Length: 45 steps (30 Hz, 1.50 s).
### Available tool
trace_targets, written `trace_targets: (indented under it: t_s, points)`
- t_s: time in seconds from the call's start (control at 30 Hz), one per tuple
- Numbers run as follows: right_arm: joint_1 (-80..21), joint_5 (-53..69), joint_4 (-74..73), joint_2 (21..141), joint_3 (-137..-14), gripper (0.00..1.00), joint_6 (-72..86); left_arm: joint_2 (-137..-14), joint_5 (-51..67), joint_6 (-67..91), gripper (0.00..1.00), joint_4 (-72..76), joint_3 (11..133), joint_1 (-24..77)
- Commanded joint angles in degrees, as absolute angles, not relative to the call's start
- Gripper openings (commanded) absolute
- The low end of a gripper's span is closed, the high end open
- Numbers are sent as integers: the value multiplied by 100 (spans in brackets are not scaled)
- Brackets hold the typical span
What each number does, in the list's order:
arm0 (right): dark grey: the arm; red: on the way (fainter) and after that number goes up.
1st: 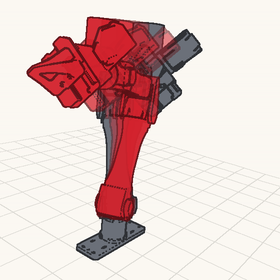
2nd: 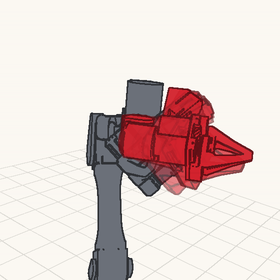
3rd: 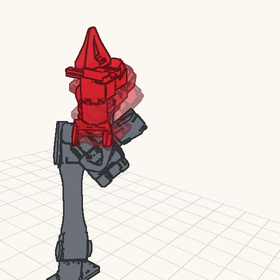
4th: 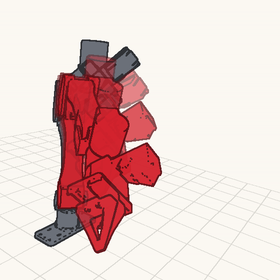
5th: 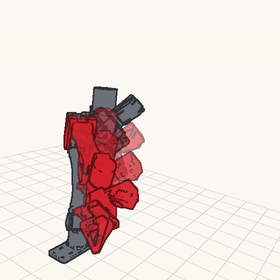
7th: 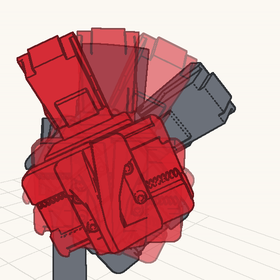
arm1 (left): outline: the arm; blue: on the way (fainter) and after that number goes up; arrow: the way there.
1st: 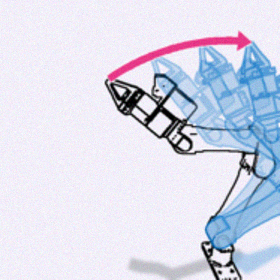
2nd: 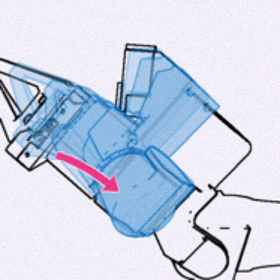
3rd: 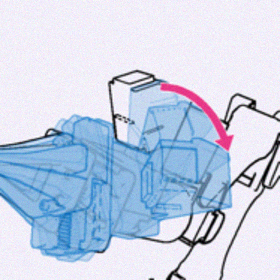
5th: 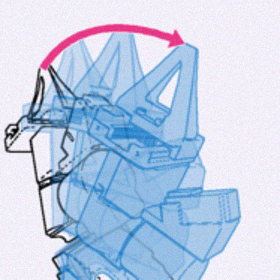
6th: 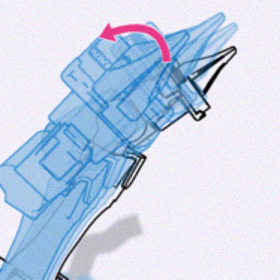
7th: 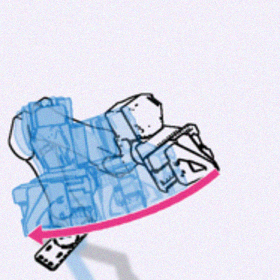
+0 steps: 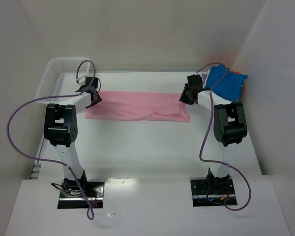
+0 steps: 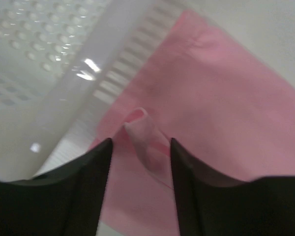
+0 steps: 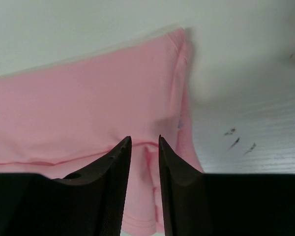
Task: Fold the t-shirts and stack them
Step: Fold the other side of the tshirt into a rectangle
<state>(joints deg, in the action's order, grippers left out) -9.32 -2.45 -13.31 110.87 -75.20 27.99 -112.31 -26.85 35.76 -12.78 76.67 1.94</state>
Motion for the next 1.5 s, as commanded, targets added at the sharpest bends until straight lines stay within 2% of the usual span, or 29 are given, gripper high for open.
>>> trace_targets:
  t_s: [0.0, 0.03, 0.1, 0.2, 0.3, 0.5, 0.8, 1.27, 1.47]
  points:
    - [-879, -115, -1335, 10913, -8068, 37, 2540, -10994, -2301, 3383, 76, -893, 7866, 88]
    - [-879, -58, -1387, 10772, -8112, 40, 2540, -10880, -2051, 3317, 84, -761, 7866, 88]
    - [-879, 122, -1433, 10487, -7991, 45, 2540, -10698, -1610, 3104, 92, -633, 7866, 88]
    - [-879, 371, -1499, 10015, -7660, 53, 2676, -10424, -1061, 2778, 98, -492, 7866, 154]
    - [-879, 561, -1503, 9734, -7247, 57, 2811, -10102, -671, 2527, 99, -431, 7814, 294]
    - [-879, 835, -1320, 9406, -6366, 60, 2927, -9686, 346, 2171, 99, -481, 7647, 360]
    - [-879, 905, -1005, 9343, -5819, 60, 2927, -9703, 1423, 1282, 99, -940, 7568, 579]
    - [-879, 1037, -800, 10008, -5924, 60, 2979, -10371, 984, 809, 99, -1134, 7462, 923]
    - [-879, 1090, -624, 10161, -5924, 48, 3025, -10503, 984, 809, 99, -1134, 7462, 923]
